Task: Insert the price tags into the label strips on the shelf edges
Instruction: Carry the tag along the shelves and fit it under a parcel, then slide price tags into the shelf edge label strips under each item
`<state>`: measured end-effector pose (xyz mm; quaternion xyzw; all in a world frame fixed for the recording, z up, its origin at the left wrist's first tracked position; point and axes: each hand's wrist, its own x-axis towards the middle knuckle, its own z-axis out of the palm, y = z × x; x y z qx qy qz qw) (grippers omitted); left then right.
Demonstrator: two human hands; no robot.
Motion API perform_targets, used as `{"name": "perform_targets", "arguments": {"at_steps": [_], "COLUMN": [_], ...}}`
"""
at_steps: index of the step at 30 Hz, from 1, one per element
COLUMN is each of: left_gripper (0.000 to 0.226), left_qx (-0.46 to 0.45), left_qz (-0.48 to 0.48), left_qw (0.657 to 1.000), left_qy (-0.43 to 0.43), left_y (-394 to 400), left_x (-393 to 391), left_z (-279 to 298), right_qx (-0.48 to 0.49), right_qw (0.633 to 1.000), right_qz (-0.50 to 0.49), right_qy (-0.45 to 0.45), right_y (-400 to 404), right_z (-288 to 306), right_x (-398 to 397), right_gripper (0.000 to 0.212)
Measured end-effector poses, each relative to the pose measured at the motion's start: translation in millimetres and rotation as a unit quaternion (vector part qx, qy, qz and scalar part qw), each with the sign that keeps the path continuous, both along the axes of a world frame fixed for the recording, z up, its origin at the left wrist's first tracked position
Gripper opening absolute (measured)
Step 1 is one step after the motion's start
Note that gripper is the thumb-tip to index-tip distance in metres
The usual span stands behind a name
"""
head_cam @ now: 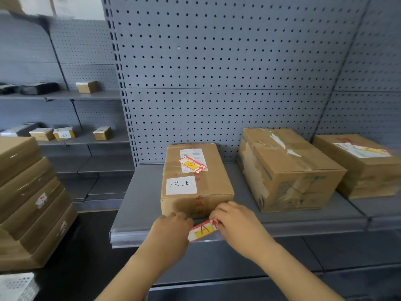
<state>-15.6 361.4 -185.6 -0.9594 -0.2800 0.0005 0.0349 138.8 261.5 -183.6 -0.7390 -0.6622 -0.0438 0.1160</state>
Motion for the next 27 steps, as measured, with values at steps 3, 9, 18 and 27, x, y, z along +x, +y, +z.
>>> {"name": "perform_targets", "arguments": {"at_steps": [3, 9, 18, 27], "left_gripper": [0.033, 0.033, 0.038, 0.041], "left_qx": [0.028, 0.038, 0.019, -0.017], "left_qz": [-0.035, -0.103, -0.24, -0.345], "left_qw": [0.999, 0.993, 0.97, 0.937], "left_qy": [0.008, 0.036, 0.03, 0.048], "left_y": [-5.4, -33.5, -90.3, -175.2], "left_x": [15.6, 56.5, 138.8, 225.6], "left_z": [4.6, 16.3, 24.5, 27.3], "right_qx": [0.004, 0.003, -0.022, -0.023], "right_qw": [0.999, 0.99, 0.957, 0.921], "right_qz": [-0.045, -0.141, -0.288, -0.387], "right_qy": [-0.002, 0.0, 0.038, 0.044], "right_y": [-13.9, -55.0, -142.8, -239.6], "right_z": [4.1, 8.5, 19.7, 23.0], "right_x": [7.4, 28.6, 58.8, 104.4], "right_gripper": [0.027, 0.03, 0.028, 0.03]}}
